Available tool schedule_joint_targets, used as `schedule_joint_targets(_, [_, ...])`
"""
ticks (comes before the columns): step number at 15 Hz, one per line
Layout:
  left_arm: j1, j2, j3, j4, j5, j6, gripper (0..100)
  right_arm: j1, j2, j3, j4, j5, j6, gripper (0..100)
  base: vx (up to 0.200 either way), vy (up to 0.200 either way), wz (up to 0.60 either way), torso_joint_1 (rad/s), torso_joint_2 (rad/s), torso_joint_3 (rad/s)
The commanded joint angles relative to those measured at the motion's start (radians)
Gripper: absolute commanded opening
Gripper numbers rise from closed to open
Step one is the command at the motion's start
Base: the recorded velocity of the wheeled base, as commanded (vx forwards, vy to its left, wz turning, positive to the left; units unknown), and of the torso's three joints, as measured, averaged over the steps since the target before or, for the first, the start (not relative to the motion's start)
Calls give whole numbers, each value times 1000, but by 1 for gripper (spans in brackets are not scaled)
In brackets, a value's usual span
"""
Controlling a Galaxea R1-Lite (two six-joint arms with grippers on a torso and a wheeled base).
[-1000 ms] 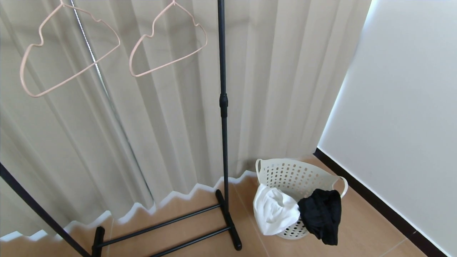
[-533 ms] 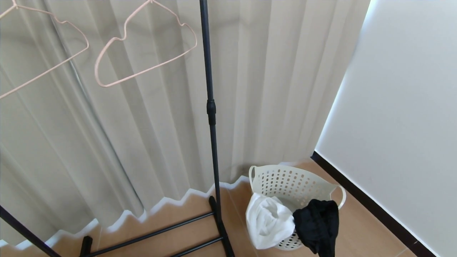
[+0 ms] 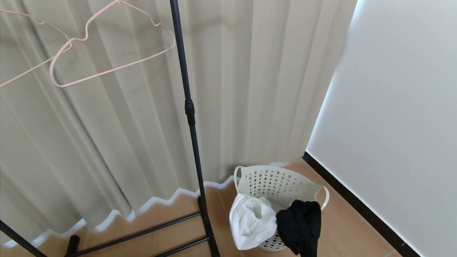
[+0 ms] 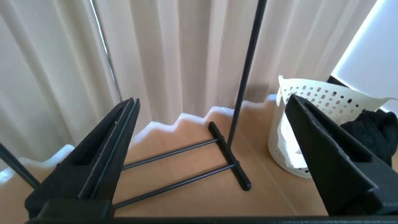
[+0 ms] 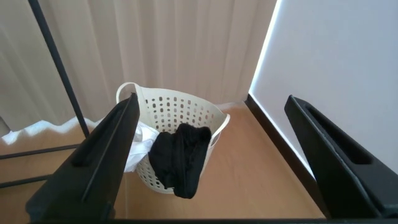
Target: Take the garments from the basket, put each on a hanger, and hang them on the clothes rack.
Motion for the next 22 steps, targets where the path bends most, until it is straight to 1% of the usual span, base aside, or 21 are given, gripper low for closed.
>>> schedule_joint_targets(1, [1,1,0,0,-1,0,100,0,0,0,1,1,0,100,0,0,0,0,0,0])
schedule_joint_targets(3, [0,1,0,0,-1,1,100,0,0,0,1,1,0,100,0,0,0,-9,111,94])
schedule_joint_targets(6, [0,1,0,0,-1,1,100,0,0,0,-1,-1,0,100,0,0,0,-14,359,341])
schedule_joint_targets(8, [0,1,0,0,-1,1,100,0,0,0,-1,-1,0,100,0,0,0,0,210,112])
schedule_joint_targets(11, [0,1,0,0,-1,1,100,0,0,0,1,-1,-3,100,0,0,0,2,61,-108])
schedule_joint_targets(22, [0,1,0,0,-1,1,100,0,0,0,-1,1,0,100,0,0,0,3,3,-191])
